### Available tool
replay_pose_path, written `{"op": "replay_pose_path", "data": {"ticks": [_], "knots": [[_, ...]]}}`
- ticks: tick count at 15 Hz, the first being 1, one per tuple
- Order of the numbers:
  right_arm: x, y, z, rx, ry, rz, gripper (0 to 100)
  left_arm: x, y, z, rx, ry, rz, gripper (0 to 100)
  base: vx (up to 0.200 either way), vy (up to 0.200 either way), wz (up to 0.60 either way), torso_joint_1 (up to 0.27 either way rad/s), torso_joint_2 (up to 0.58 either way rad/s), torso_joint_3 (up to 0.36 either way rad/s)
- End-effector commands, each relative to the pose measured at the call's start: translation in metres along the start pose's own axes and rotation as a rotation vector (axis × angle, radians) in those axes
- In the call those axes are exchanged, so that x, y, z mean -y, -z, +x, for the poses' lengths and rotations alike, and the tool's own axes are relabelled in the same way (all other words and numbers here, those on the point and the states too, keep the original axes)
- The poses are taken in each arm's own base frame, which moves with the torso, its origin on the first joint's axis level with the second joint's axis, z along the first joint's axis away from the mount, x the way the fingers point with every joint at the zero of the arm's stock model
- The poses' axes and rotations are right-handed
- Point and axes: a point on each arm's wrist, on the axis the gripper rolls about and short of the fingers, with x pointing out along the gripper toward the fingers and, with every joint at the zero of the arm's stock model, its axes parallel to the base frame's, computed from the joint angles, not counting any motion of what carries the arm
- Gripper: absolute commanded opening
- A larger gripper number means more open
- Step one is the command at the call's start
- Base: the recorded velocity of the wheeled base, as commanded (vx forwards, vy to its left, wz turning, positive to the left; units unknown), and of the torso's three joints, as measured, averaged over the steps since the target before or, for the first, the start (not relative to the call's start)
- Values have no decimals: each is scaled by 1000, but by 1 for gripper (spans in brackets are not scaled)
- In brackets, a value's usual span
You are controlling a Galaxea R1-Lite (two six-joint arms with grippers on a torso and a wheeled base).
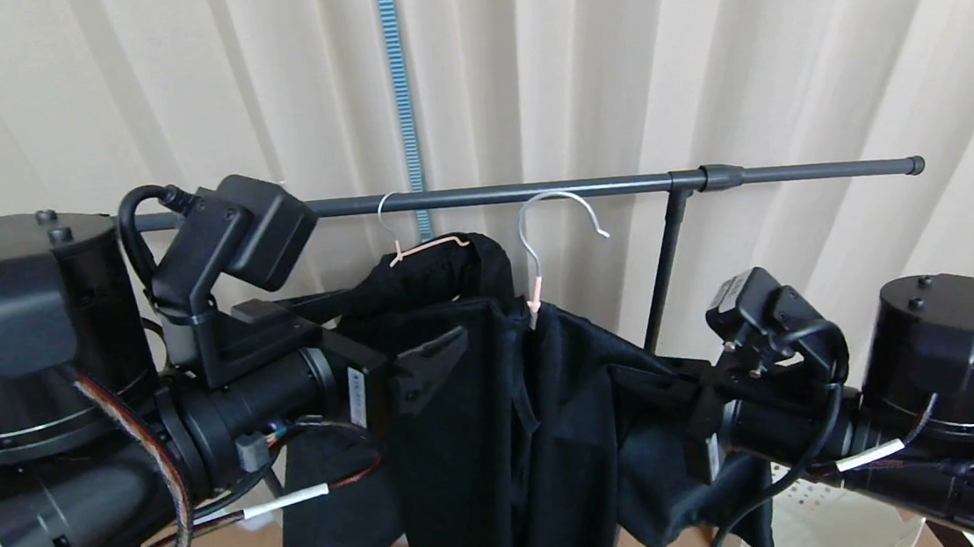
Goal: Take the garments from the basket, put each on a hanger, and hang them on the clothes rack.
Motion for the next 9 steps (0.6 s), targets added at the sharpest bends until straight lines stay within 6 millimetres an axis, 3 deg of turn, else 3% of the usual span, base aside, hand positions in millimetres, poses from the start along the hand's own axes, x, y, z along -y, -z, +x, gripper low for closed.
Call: {"op": "replay_pose_path", "data": {"ticks": [1, 4, 9], "knots": [[23, 2, -19, 17, 15, -20, 0, -21, -4, -13, 38, 14, -68, 100, 0, 0, 0, 0, 0, 0], [42, 4, -28, 38, -29, -7, 0, -44, 0, -21, 40, 88, -154, 100, 0, 0, 0, 0, 0, 0], [61, 7, -39, 63, -97, 7, 0, -75, 29, -24, -33, 268, -266, 100, 0, 0, 0, 0, 0, 0]]}}
